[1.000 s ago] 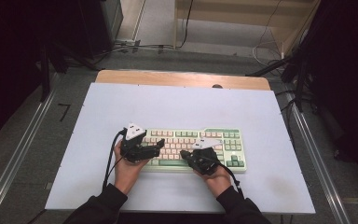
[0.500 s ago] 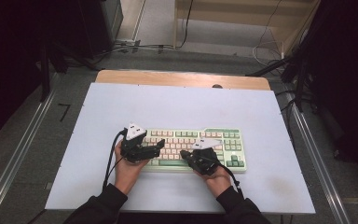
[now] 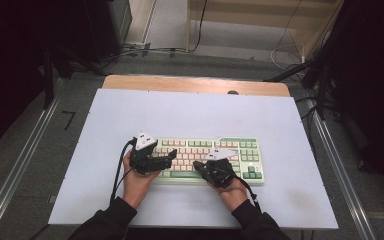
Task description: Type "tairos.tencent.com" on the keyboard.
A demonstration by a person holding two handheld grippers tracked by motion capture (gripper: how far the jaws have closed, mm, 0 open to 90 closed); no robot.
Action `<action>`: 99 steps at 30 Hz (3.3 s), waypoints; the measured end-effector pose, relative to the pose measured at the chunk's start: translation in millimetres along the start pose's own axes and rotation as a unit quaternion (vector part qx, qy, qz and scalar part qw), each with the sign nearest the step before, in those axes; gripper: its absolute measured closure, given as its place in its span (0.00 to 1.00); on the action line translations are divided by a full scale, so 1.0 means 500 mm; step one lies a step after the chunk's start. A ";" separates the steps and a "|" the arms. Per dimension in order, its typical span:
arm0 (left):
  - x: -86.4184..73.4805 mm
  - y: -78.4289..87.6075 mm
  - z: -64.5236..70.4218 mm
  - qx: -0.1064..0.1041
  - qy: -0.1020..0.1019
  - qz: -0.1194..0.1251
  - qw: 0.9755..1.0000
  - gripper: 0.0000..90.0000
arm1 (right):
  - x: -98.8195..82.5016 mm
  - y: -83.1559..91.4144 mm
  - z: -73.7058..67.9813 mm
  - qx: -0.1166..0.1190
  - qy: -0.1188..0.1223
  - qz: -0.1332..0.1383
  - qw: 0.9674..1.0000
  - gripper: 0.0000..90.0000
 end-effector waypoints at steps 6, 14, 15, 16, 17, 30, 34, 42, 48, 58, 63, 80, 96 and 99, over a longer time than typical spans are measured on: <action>0.000 -0.001 0.001 0.000 -0.001 0.000 1.000 0.23 | -0.003 -0.004 0.000 -0.001 0.000 -0.004 1.000 0.97; 0.001 0.001 0.000 -0.002 0.000 0.002 1.000 0.24 | 0.022 0.033 0.019 0.005 -0.028 0.034 0.999 0.65; 0.001 0.001 0.000 -0.002 -0.001 0.002 1.000 0.24 | 0.022 0.037 0.026 0.001 -0.030 0.036 0.999 0.57; 0.000 0.002 0.001 -0.003 -0.001 0.001 1.000 0.25 | 0.022 0.039 0.031 -0.001 -0.032 0.036 0.999 0.49; 0.001 0.002 0.001 -0.003 -0.001 0.001 1.000 0.26 | 0.021 0.043 0.039 -0.005 -0.039 0.036 0.999 0.43; -0.001 0.003 0.022 -0.072 -0.014 0.008 0.997 0.93 | 0.006 0.064 0.072 -0.029 -0.045 0.028 0.998 0.27; 0.003 0.001 0.029 -0.082 -0.017 0.008 0.996 1.00 | 0.005 0.070 0.080 -0.034 -0.050 0.031 0.998 0.27; 0.005 -0.013 0.045 -0.094 -0.024 0.003 0.995 1.00 | 0.005 0.076 0.091 -0.042 -0.054 0.034 0.997 0.27; 0.002 -0.026 0.055 -0.099 -0.032 -0.008 0.995 1.00 | 0.002 0.076 0.094 -0.044 -0.056 0.032 0.997 0.27; 0.002 -0.048 0.068 -0.098 -0.042 -0.018 0.994 1.00 | 0.002 0.073 0.091 -0.044 -0.054 0.029 0.997 0.27; 0.000 -0.059 0.076 -0.098 -0.047 -0.026 0.994 1.00 | 0.000 0.071 0.091 -0.043 -0.054 0.027 0.997 0.27; -0.005 -0.071 0.076 -0.082 -0.055 -0.044 0.994 1.00 | -0.001 0.068 0.091 -0.042 -0.057 0.025 0.997 0.27; -0.007 -0.074 0.077 -0.073 -0.055 -0.054 0.994 1.00 | -0.003 0.067 0.090 -0.041 -0.057 0.023 0.997 0.27; -0.007 -0.074 0.077 -0.072 -0.055 -0.055 0.994 1.00 | -0.003 0.066 0.089 -0.041 -0.057 0.023 0.997 0.27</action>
Point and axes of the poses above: each handheld gripper's, and its own axes: y roughly backward along the jaws, x roughly out of its top, z roughly to its right, the point moved 6 cm from there along -y, roughly forward along the jaws, and after that the axes turned 2 degrees about z, right-handed, at the moved point
